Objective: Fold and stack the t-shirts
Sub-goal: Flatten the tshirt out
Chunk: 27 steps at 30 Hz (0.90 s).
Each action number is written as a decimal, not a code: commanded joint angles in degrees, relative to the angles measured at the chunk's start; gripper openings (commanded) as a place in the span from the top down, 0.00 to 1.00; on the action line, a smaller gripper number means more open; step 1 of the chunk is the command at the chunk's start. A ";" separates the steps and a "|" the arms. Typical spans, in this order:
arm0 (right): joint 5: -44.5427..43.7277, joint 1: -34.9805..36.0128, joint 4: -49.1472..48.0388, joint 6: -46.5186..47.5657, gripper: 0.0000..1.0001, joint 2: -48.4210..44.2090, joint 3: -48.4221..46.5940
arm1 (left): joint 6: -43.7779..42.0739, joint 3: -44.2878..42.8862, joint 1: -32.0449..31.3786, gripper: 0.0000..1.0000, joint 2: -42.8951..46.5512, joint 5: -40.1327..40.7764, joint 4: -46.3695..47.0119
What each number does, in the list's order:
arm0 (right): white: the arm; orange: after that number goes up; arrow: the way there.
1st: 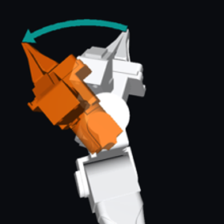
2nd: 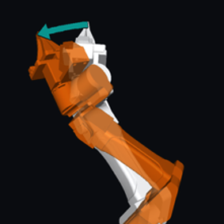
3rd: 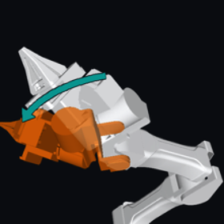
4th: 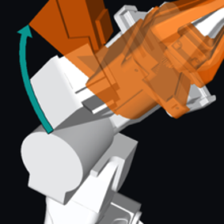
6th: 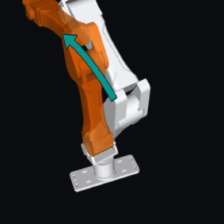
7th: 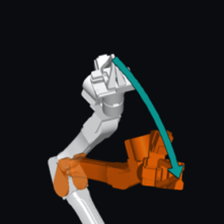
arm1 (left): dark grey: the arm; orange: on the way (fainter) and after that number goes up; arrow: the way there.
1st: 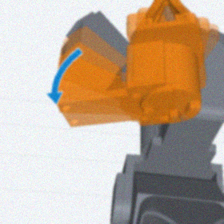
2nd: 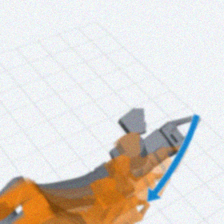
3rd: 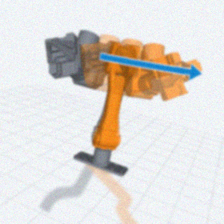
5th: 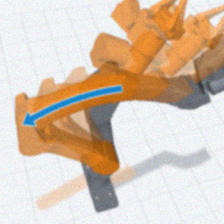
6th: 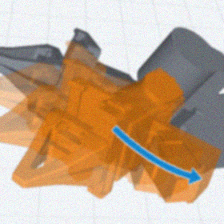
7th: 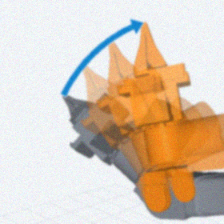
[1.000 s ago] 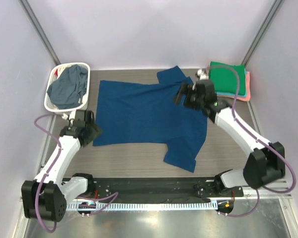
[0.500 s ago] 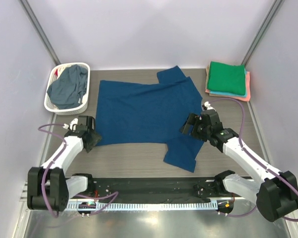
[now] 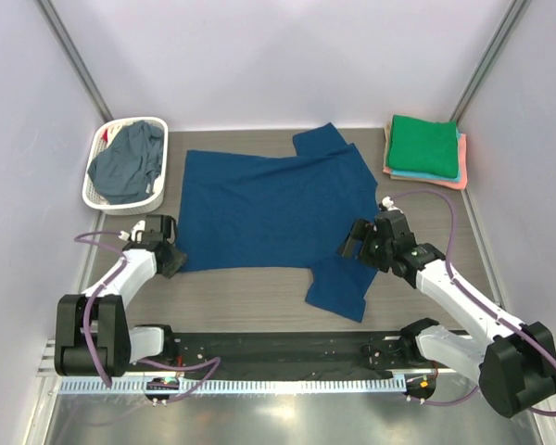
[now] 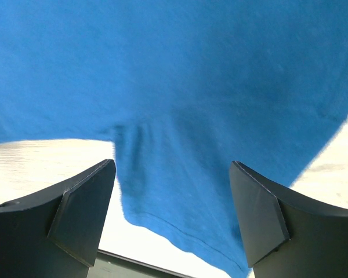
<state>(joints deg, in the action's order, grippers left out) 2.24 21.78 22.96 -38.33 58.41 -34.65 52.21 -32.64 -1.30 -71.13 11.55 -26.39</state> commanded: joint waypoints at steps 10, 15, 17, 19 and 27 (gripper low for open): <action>-5.14 1.68 11.48 -7.28 0.15 -9.45 4.85 | -1.05 1.53 2.97 1.00 -2.17 -3.03 5.03; -6.19 5.72 13.86 -12.37 0.17 -11.47 7.32 | -1.23 1.88 2.97 1.00 -1.38 -3.55 5.56; -7.16 9.06 14.92 -14.14 0.18 -12.53 8.28 | -1.32 1.97 2.97 1.00 -1.29 -3.47 5.65; -8.47 12.56 16.23 -16.94 0.19 -12.88 8.90 | -1.40 1.97 2.88 1.00 -1.03 -3.64 5.65; -12.17 23.47 18.53 -26.18 0.26 -12.63 11.97 | -1.23 3.11 2.88 1.00 1.26 -3.46 6.09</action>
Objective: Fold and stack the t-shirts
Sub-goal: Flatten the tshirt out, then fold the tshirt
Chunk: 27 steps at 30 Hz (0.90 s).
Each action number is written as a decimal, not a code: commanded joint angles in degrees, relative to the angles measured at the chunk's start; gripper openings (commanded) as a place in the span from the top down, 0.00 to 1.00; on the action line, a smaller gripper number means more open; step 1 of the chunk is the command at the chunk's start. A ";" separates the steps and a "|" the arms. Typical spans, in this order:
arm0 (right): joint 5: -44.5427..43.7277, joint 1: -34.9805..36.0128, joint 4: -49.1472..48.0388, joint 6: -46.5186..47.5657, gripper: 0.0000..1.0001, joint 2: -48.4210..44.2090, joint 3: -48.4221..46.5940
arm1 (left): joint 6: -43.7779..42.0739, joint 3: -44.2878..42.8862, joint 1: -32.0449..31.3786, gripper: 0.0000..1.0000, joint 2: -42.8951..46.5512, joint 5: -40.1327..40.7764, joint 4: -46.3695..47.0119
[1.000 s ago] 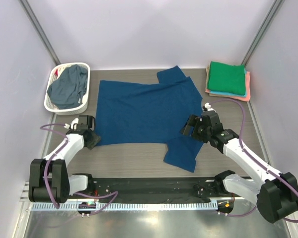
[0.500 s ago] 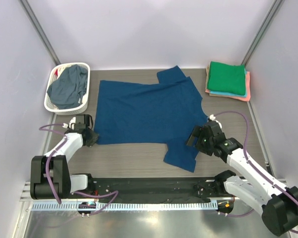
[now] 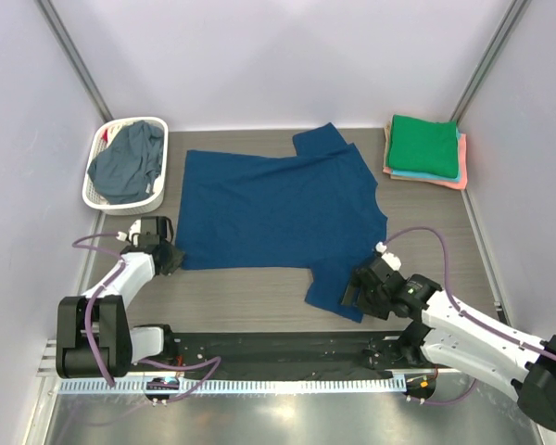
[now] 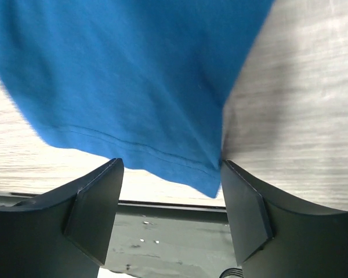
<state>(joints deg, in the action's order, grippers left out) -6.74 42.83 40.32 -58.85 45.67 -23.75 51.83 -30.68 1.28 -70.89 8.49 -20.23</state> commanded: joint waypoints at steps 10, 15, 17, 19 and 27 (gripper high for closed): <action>-7.67 9.82 -0.24 -9.80 0.53 2.67 2.39 | -1.12 1.67 0.39 1.00 1.90 -0.76 0.19; -8.72 9.91 -1.29 -8.13 0.95 3.55 1.95 | -1.03 2.29 0.39 1.00 3.65 -0.49 0.63; -9.08 9.91 -1.47 -8.03 0.99 3.38 2.04 | -1.12 2.64 0.39 1.00 4.09 -0.76 0.72; -9.34 9.91 -1.03 -8.47 0.99 2.85 1.60 | -1.30 2.64 0.30 1.00 4.53 -0.93 0.81; -16.28 9.91 8.45 -6.90 0.99 -0.23 -11.99 | -2.70 -0.07 0.39 1.00 13.22 -1.29 -6.22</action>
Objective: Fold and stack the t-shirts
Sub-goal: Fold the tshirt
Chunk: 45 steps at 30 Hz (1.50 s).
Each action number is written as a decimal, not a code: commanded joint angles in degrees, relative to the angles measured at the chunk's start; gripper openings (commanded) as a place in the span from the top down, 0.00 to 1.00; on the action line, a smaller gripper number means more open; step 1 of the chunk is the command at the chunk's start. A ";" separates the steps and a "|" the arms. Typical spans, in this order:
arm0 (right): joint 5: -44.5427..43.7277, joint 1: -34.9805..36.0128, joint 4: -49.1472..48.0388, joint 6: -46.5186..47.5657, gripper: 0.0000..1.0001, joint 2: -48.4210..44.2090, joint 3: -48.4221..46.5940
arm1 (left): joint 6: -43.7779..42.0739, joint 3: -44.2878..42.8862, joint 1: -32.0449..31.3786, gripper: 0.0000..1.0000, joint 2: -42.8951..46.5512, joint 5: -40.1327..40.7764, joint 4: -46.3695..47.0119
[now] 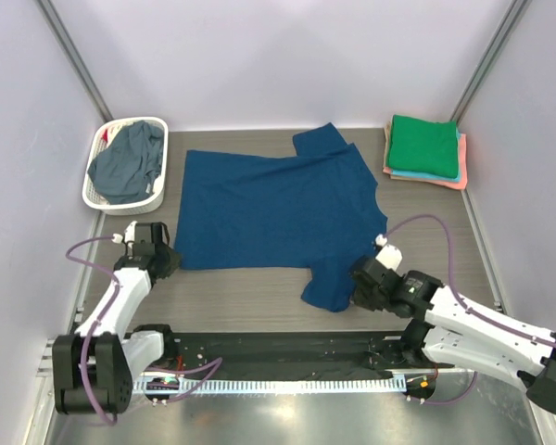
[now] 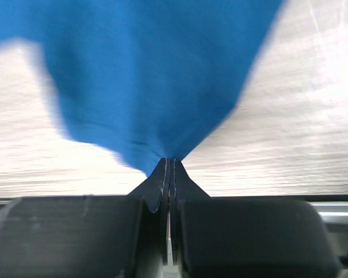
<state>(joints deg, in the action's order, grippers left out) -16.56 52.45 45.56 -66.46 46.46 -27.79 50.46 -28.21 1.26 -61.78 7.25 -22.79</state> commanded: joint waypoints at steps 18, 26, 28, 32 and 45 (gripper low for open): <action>-5.16 -23.61 -8.11 27.78 0.99 26.73 -37.40 | -3.26 -20.65 0.33 1.00 -6.84 -0.74 -5.61; -2.52 -30.90 -11.72 32.70 0.99 40.45 -49.19 | -3.35 -26.81 0.33 1.00 -17.58 -0.39 -4.46; -1.64 -32.14 -11.90 33.32 0.99 44.13 -53.05 | -3.35 -28.83 0.33 1.00 -20.73 -0.22 -4.46; -0.67 -34.77 -12.07 34.99 0.99 49.25 -59.73 | -3.44 -32.34 0.33 1.00 -25.75 0.66 -4.46; 1.70 -38.56 -12.07 36.22 0.99 62.69 -72.05 | -6.25 -44.65 0.41 1.00 -40.16 2.42 -8.14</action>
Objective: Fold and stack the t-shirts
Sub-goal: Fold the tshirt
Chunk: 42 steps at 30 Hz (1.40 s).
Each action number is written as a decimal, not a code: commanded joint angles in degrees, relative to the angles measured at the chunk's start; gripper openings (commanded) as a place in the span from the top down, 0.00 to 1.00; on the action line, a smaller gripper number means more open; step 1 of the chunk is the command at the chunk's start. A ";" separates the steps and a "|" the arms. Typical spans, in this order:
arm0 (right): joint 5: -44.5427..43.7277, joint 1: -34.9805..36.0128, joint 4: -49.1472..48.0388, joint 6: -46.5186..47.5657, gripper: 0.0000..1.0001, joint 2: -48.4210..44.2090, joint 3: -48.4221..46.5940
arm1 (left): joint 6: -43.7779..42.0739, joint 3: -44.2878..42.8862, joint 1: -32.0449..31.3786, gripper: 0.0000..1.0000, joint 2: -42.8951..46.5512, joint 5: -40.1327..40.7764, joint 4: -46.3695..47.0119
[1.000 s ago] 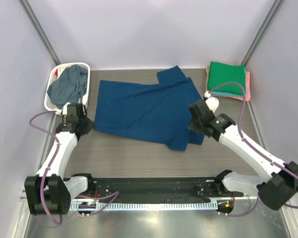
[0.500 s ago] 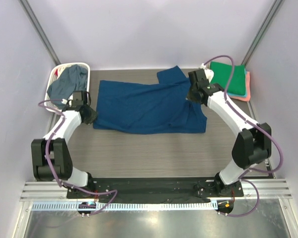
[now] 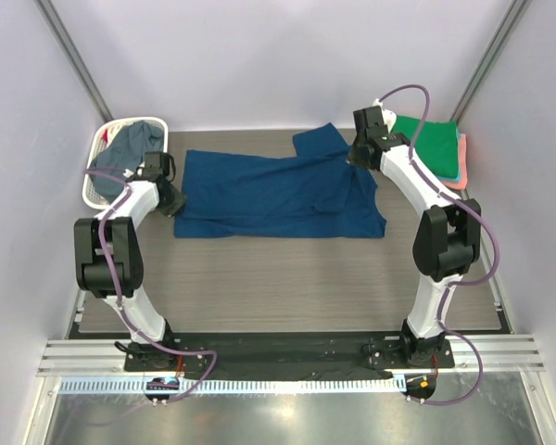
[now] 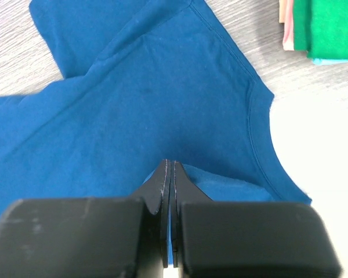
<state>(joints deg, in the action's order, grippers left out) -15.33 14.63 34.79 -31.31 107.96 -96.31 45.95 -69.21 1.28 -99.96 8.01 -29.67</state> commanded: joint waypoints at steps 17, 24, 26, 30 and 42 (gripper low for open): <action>-0.40 -3.29 6.54 4.07 0.20 8.10 -15.47 | -4.92 -9.65 0.22 0.34 1.49 -0.45 -8.65; 11.98 -6.28 -7.35 -2.96 0.22 -14.50 24.30 | -0.43 10.30 0.30 0.36 12.49 -3.52 1.26; 14.45 -7.07 -10.51 -3.67 0.24 -17.51 32.63 | 0.45 13.65 0.56 0.36 13.91 -4.66 3.99; 17.44 -8.48 -13.77 -4.28 0.31 -21.03 41.19 | 2.38 18.93 1.62 0.37 14.18 -6.77 9.62; 19.46 -11.38 -19.66 -4.29 0.39 -17.88 46.57 | 3.35 23.24 3.47 0.39 10.14 -6.60 15.25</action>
<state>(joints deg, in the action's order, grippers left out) 3.27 4.03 19.51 -34.89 89.14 -49.25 48.66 -47.18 4.21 -88.88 1.41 -18.63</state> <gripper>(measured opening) 0.611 0.609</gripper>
